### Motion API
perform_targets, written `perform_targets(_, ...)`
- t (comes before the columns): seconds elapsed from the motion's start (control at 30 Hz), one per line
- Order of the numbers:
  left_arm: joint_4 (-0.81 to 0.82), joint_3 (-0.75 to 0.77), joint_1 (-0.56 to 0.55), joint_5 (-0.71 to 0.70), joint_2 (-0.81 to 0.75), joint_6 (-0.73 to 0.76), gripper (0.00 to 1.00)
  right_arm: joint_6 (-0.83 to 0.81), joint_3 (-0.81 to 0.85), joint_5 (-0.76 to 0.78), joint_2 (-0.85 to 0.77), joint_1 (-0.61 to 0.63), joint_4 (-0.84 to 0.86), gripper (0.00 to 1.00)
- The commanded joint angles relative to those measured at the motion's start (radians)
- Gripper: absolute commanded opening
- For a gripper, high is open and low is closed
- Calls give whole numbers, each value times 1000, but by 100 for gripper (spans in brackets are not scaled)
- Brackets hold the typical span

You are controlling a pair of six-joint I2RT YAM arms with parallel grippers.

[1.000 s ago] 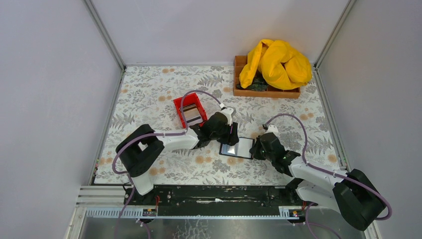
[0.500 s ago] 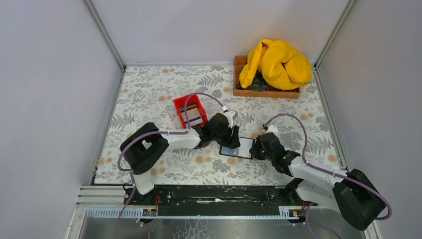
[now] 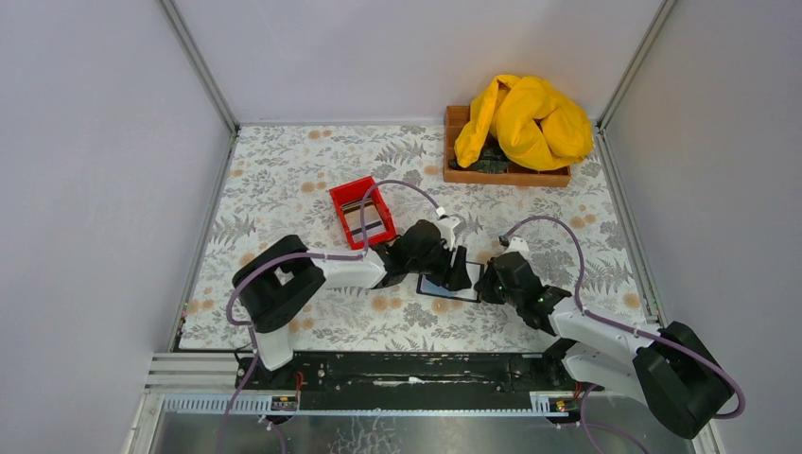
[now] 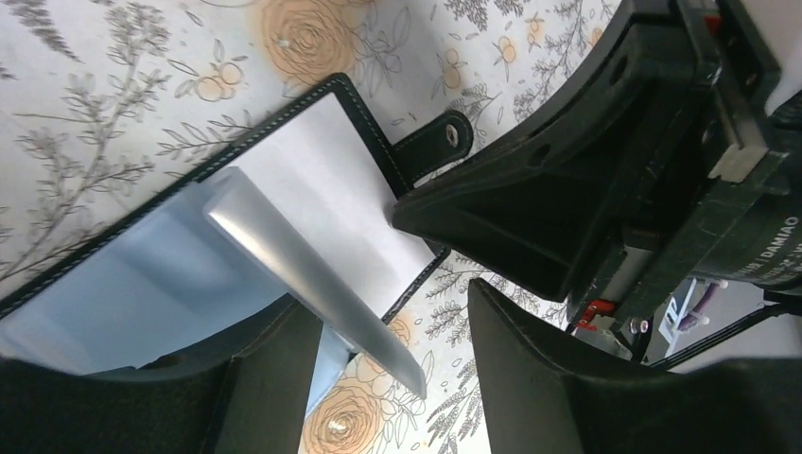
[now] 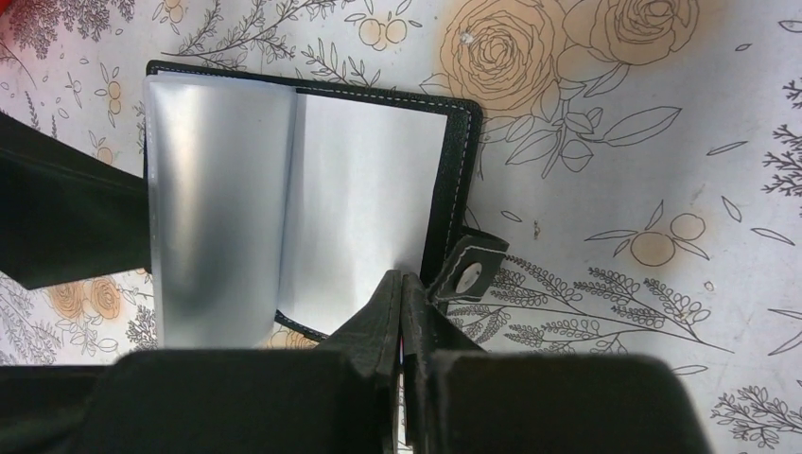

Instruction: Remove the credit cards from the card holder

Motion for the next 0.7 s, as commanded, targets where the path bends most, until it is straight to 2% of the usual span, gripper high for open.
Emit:
perform_targets(0.0,74,15,-13,25,50,-11,65,-6,6,1,-42,-2,-79,0)
perform_targets(0.27,109,23,-18,32,98,-35,65,-40,48,18,-238,-2,-228,0)
perform_targets(0.67,137,24,-35,47,113,-44,67,-36,90,-28,-268,-2,-222,0)
